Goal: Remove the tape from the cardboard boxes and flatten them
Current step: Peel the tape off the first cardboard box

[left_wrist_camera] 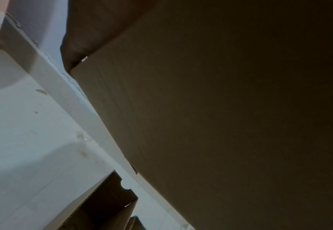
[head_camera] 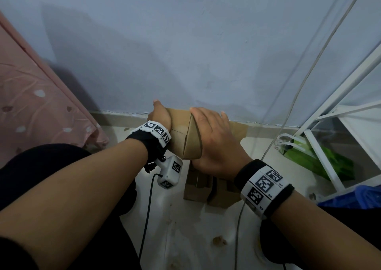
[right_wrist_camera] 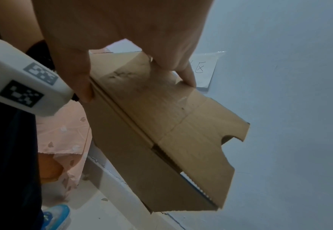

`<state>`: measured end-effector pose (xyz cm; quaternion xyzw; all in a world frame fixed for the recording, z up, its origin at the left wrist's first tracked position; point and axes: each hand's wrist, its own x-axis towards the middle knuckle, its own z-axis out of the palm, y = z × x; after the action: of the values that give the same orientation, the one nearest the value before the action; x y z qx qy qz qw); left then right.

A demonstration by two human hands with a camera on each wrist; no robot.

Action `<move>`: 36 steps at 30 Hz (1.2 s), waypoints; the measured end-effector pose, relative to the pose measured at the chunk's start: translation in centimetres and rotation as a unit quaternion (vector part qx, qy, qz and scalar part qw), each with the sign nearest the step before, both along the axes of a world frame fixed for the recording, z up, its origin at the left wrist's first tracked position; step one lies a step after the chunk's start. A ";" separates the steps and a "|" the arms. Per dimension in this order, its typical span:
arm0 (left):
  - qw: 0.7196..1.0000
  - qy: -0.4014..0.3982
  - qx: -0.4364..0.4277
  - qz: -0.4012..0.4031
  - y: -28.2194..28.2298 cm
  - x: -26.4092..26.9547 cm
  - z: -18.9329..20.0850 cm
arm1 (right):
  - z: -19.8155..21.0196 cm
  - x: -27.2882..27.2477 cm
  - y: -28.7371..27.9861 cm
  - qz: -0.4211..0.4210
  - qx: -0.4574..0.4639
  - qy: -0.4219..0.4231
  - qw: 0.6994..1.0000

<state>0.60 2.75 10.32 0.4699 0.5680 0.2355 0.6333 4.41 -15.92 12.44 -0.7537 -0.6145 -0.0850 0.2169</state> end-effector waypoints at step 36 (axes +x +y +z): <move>0.933 0.072 0.301 -0.184 -2.2 0.1 0.0 | 1.3 7.0 -4.0 -0.185 -0.038 0.249 0.950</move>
<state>0.75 0.57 10.31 0.7505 0.4181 0.2407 0.4516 11.37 -19.91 13.71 -0.8589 -0.3935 0.0905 0.3150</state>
